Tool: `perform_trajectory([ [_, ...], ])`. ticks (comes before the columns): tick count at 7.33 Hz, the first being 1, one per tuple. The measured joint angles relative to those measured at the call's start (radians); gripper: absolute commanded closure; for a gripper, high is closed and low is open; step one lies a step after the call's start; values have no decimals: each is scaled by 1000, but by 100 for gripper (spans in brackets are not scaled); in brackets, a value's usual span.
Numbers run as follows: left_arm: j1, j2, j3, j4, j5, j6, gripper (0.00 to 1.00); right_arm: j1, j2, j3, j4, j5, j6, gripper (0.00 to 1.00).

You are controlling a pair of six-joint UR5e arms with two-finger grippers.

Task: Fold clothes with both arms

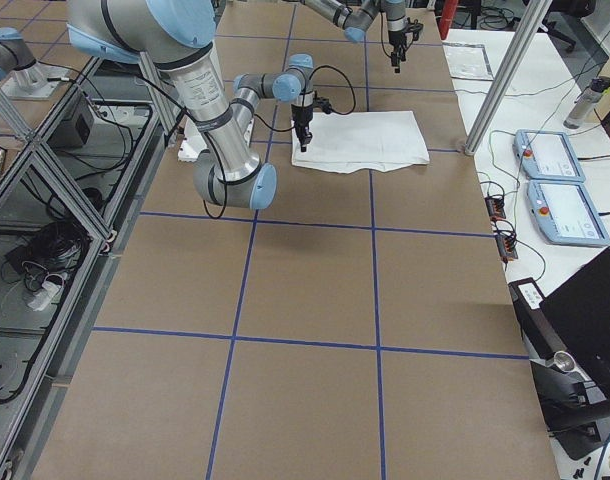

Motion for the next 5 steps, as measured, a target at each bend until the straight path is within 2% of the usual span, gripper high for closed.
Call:
perform_trajectory([
  [2,0,0,0,0,0,-1,0,9,-17,33,-13,1,-2,83],
  [3,1,0,0,-1,0,-1,0,11,-58,88,-31,1,-1,80],
  [4,1,-1,0,-1,0,-3,0,12,-119,156,-46,1,6,51],
  [5,1,-1,0,-1,0,-5,0,10,-176,209,-53,-2,23,7],
])
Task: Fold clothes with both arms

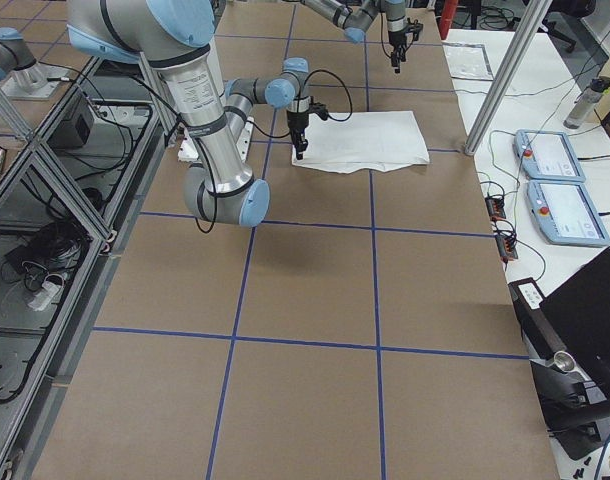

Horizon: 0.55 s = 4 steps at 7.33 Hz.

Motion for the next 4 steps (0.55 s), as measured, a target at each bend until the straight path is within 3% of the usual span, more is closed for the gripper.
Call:
perform_trajectory([
  [1,0,0,0,0,0,-1,0,-14,-38,27,0,-7,40,0],
  [4,1,0,0,0,0,-2,0,-40,-56,35,17,-32,118,0],
])
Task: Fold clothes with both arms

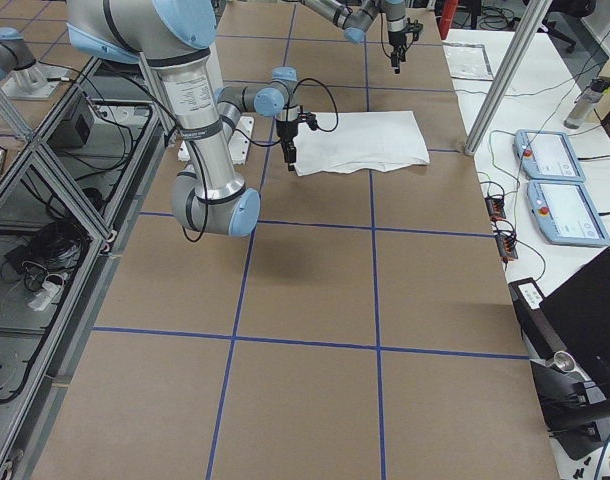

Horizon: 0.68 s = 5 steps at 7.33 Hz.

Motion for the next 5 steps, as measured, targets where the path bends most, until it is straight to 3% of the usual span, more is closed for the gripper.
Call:
perform_trajectory([
  [2,0,0,0,0,0,0,0,80,24,-89,187,25,-3,0],
  [4,0,0,0,0,0,0,0,177,171,-317,365,97,-8,2],
  [5,0,0,0,0,0,-1,0,206,242,-410,406,118,-8,20],
])
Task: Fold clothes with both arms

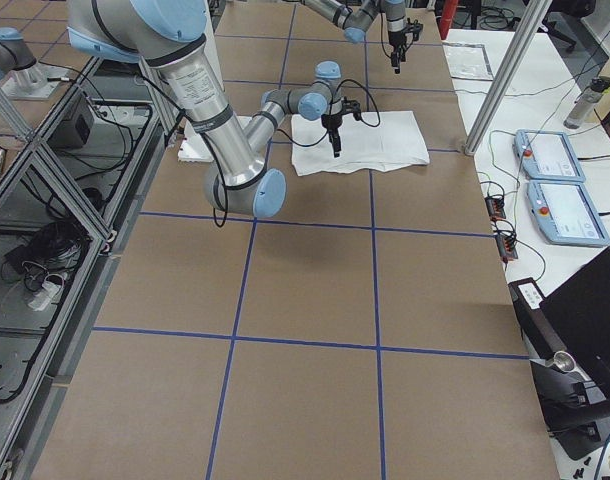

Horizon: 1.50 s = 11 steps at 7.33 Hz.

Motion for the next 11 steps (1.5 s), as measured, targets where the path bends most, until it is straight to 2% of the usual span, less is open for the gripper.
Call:
perform_trajectory([
  [1,1,0,0,0,0,0,0,16,42,-61,37,9,-1,41],
  [3,2,0,0,0,0,-1,0,27,68,-129,85,13,-53,45],
  [4,2,0,0,0,0,-1,0,29,70,-144,93,15,-82,49],
  [6,2,1,0,0,0,-1,0,28,69,-154,95,29,-114,49],
  [7,2,1,0,0,0,-1,0,26,65,-154,92,37,-126,57],
  [8,2,1,0,0,0,-1,0,25,63,-153,89,40,-133,86],
  [9,2,1,0,0,0,-1,0,24,62,-152,87,41,-136,100],
  [11,4,1,0,0,0,-1,0,23,60,-143,81,43,-136,100],
])
